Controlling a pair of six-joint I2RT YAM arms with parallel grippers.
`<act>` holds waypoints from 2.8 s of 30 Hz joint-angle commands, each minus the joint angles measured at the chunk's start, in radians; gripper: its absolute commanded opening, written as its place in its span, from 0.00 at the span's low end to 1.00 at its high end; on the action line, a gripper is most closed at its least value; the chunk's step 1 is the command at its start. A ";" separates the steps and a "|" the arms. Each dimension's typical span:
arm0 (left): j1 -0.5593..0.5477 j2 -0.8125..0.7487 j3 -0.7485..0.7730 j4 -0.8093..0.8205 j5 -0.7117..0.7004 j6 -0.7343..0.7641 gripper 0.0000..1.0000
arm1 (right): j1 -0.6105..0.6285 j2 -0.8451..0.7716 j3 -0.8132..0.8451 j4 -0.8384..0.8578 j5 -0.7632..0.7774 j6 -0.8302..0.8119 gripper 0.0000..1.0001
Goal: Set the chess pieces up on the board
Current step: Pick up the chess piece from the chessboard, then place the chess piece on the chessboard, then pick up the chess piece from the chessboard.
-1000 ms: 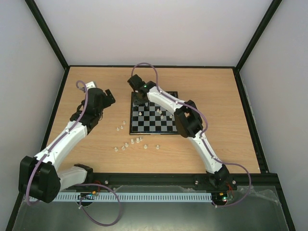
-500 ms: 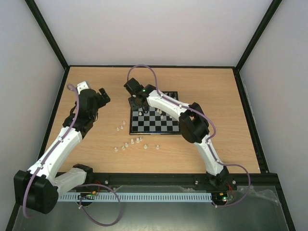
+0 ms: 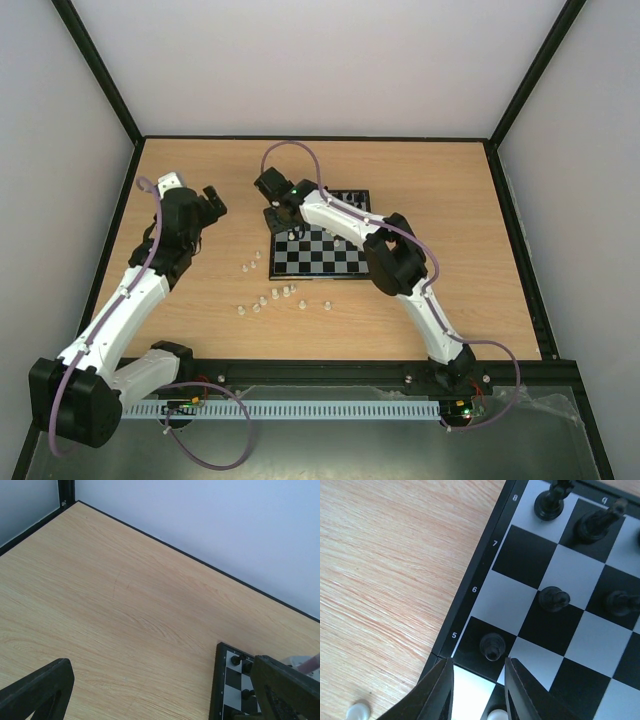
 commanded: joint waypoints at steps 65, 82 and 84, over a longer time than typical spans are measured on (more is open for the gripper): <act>0.032 0.041 -0.027 0.041 0.015 0.007 0.99 | -0.072 0.241 0.332 -0.011 0.045 -0.041 0.14; 0.032 0.027 -0.020 0.032 0.021 0.002 0.99 | -0.061 0.132 0.302 -0.004 0.067 -0.063 0.31; 0.033 0.018 -0.021 0.029 0.022 0.001 1.00 | -0.053 0.095 0.259 -0.005 0.081 -0.062 0.31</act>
